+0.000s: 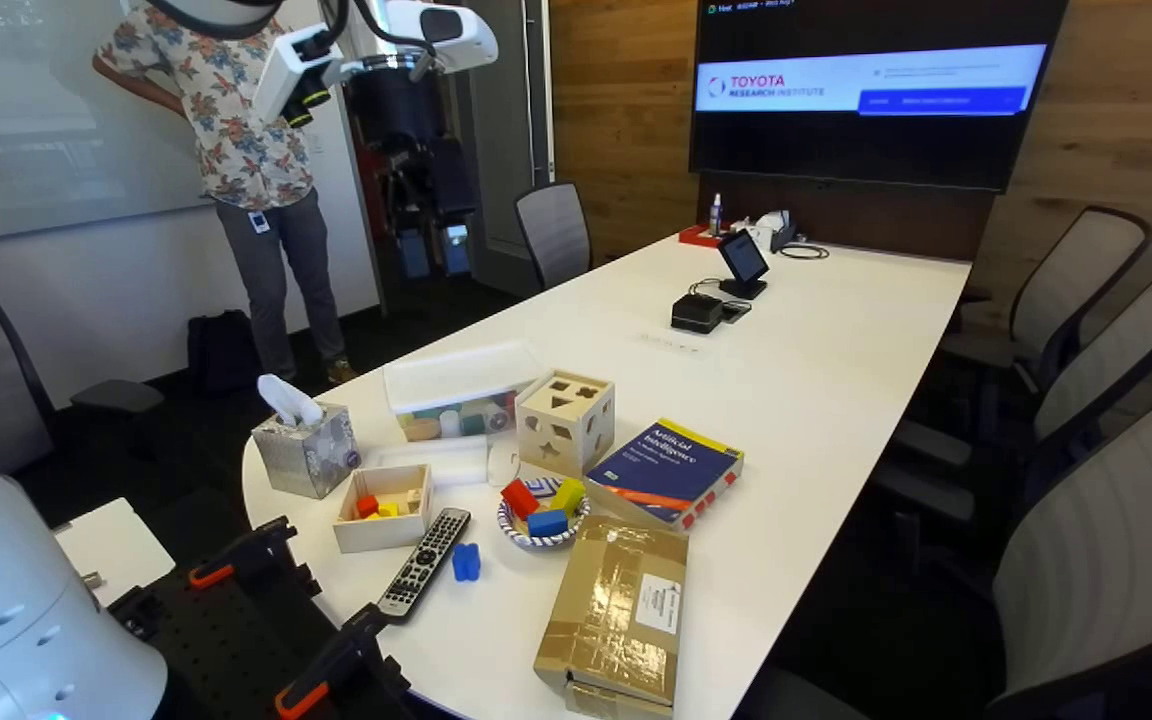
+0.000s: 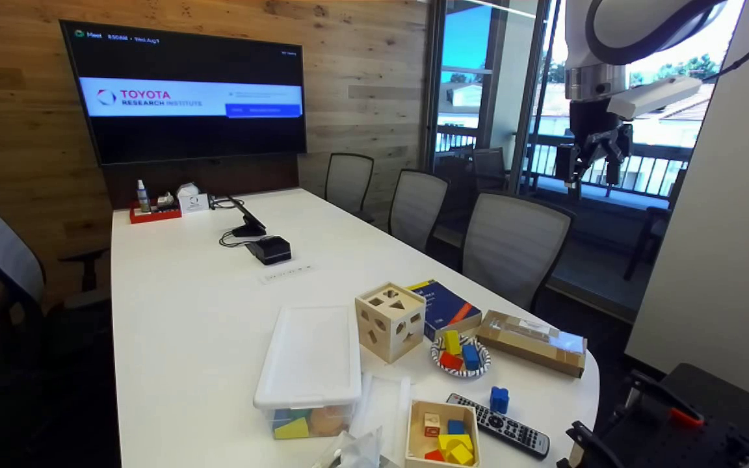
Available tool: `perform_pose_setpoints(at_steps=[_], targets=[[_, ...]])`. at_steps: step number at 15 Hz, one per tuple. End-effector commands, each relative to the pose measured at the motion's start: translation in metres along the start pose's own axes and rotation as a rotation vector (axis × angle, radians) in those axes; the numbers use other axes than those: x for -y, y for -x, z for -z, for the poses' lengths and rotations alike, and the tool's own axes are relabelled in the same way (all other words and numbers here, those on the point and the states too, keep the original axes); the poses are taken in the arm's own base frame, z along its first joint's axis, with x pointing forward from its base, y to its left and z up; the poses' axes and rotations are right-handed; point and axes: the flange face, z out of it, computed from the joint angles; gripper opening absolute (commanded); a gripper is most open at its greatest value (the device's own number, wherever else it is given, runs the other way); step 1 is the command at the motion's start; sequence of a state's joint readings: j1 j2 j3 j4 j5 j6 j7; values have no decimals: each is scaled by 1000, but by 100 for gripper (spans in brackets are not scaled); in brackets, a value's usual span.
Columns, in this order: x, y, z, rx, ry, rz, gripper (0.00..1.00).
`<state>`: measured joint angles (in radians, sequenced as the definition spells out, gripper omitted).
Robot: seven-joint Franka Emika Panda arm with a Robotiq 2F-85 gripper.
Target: Put the orange cube inside the wooden object
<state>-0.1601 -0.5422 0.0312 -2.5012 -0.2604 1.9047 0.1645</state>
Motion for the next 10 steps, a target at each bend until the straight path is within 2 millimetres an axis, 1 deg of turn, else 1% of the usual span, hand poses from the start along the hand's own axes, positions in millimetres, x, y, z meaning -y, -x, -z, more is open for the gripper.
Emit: perform_pose_setpoints(at_steps=[1,4,6,8,10], targets=[[18,-6,0,-19,5,-62,100],[72,-16,-3,-69,25,-179,100],[118,-28,-10,-129,7,-254,100],[158,-43,-22,-196,-21,-348,100],[184,-58,-41,-249,-56,-446,100]])
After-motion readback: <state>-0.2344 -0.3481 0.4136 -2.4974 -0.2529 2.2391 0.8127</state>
